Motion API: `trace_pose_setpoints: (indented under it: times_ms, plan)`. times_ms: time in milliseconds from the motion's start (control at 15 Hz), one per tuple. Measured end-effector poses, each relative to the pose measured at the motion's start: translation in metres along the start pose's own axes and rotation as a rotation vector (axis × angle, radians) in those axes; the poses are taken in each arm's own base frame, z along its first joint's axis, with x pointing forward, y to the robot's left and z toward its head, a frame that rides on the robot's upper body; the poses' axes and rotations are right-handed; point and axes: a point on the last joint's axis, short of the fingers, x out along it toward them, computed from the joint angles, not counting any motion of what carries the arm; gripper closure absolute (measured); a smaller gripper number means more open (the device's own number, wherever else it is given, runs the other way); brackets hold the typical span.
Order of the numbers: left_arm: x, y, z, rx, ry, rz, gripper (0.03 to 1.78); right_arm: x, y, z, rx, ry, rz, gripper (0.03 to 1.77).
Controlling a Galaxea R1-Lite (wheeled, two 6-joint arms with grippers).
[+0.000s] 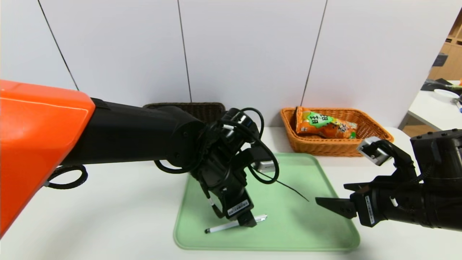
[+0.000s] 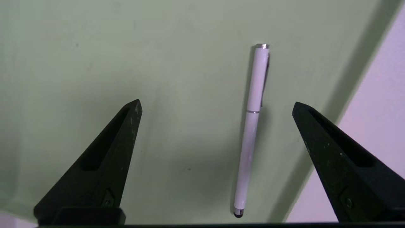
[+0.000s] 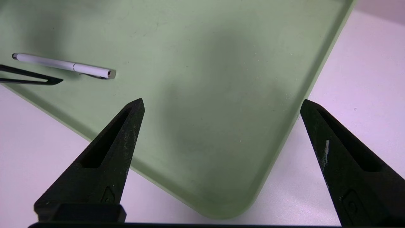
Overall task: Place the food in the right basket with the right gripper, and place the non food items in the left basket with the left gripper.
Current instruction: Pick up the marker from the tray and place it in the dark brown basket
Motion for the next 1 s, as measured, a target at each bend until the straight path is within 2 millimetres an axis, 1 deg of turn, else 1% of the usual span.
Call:
trace_pose_setpoints:
  times_ms: [333,733,1000]
  plan:
    - [0.0076,-0.0009,-0.0054,-0.003,0.036,0.001,0.12,-0.0005,0.0001,0.0001,-0.001,-0.002,0.0,0.1]
    - [0.0073,-0.0023,-0.0078,0.03,0.045,0.002,0.12,-0.0011,0.0001,0.0003,-0.001,-0.005,-0.001,0.1]
    - [0.0071,-0.0022,-0.009,0.005,0.057,0.009,0.12,-0.0018,0.0002,-0.0005,0.0,-0.004,-0.001,0.1]
